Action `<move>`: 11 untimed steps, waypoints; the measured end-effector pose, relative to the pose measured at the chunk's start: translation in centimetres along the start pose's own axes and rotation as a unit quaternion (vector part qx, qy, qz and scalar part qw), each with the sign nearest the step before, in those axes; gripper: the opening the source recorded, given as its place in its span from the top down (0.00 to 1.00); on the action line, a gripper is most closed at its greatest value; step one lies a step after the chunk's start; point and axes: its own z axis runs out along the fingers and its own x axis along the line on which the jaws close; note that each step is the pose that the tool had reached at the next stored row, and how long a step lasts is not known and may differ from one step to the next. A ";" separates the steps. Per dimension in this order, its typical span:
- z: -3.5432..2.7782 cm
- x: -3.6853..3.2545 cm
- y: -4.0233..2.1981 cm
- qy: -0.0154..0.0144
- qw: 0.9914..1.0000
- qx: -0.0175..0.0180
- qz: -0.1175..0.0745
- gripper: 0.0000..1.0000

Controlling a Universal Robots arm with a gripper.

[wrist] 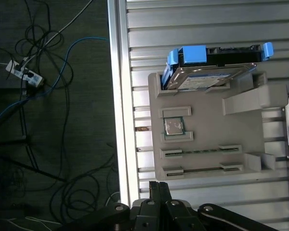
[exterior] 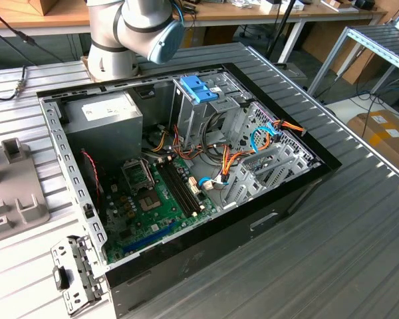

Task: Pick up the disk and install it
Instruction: 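Reach for the disk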

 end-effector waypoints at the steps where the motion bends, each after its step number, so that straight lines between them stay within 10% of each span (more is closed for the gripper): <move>1: 0.01 0.03 0.00 0.000 1.000 0.000 0.000 0.89; 11: 0.13 0.43 -0.04 0.000 1.000 0.000 0.000 0.89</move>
